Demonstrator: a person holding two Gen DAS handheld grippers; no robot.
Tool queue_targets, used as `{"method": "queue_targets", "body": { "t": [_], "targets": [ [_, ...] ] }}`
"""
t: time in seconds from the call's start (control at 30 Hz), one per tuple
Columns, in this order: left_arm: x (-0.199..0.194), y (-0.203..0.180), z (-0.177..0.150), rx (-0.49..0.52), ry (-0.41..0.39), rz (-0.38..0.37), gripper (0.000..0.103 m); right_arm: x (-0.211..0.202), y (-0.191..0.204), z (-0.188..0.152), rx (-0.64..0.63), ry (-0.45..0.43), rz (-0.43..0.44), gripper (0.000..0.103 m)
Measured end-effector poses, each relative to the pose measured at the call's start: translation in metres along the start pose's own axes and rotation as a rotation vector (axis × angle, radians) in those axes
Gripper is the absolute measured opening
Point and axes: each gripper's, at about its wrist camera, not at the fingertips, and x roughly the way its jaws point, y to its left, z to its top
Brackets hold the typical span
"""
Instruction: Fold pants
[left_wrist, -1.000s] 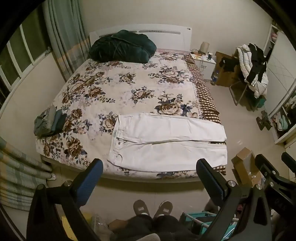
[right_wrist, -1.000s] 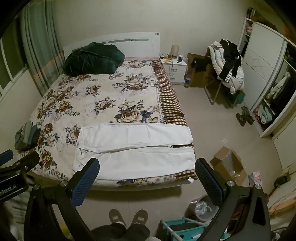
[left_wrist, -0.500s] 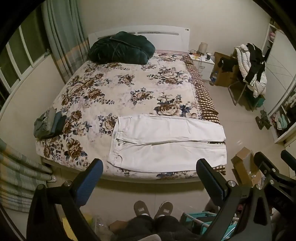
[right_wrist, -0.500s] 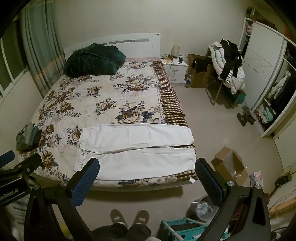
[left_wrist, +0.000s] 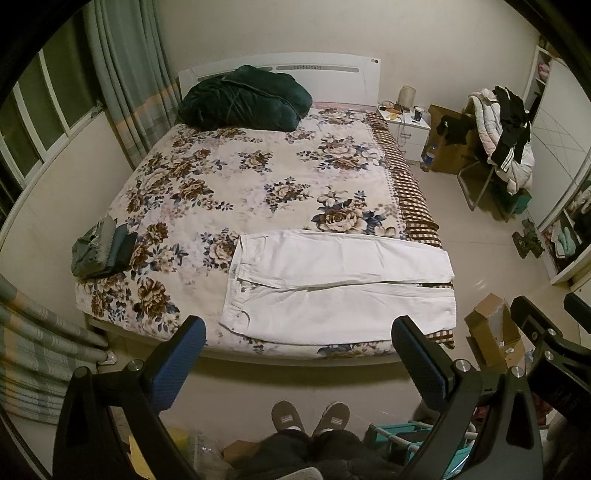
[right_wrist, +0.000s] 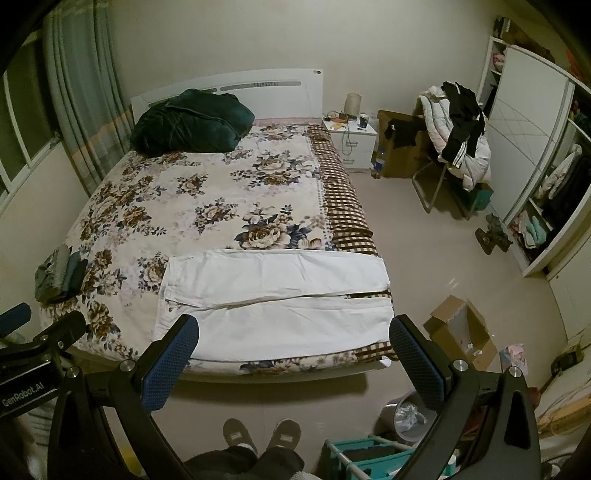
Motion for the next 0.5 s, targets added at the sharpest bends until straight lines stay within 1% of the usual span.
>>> {"method": "queue_targets", "body": {
  "t": [0.5],
  "targets": [
    [-0.0019, 0.0005, 0.0008, -0.001, -0.001, -0.002, 0.103, -0.0011, -0.0002, -0.0031, 0.004, -0.005, -0.002, 0.103]
  ]
}}
